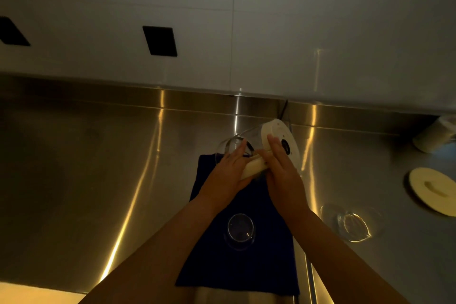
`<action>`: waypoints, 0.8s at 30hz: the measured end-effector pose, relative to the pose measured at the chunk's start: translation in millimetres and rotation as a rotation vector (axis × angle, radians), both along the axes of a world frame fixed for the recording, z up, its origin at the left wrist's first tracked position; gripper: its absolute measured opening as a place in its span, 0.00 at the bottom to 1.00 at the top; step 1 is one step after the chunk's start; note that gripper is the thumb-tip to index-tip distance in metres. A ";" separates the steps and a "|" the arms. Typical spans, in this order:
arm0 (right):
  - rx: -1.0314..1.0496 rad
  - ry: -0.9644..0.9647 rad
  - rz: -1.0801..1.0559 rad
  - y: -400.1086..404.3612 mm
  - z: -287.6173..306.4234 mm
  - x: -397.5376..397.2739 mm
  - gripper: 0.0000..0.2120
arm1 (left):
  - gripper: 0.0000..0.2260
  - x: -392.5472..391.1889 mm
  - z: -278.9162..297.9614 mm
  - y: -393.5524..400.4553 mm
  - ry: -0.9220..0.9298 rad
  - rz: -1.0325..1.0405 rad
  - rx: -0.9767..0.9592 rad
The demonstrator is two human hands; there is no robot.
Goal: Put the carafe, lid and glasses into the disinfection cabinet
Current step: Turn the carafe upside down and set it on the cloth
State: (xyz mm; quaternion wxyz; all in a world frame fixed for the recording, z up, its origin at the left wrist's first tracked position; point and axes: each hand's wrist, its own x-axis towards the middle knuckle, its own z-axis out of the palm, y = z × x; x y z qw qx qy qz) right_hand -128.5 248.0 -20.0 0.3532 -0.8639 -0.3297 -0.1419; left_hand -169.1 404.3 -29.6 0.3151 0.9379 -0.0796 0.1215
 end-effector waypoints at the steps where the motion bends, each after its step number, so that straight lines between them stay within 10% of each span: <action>1: 0.036 0.031 0.002 2.6 2.7 -1.8 0.26 | 0.23 -2.0 1.1 2.6 0.003 -0.001 -0.003; 7: 0.155 0.297 0.124 22.9 18.4 -9.0 0.31 | 0.30 -12.9 9.6 16.3 -0.090 0.007 0.104; 24: -0.157 0.019 0.052 34.2 -25.1 -12.4 0.28 | 0.36 -28.1 -10.5 44.0 0.031 0.057 0.440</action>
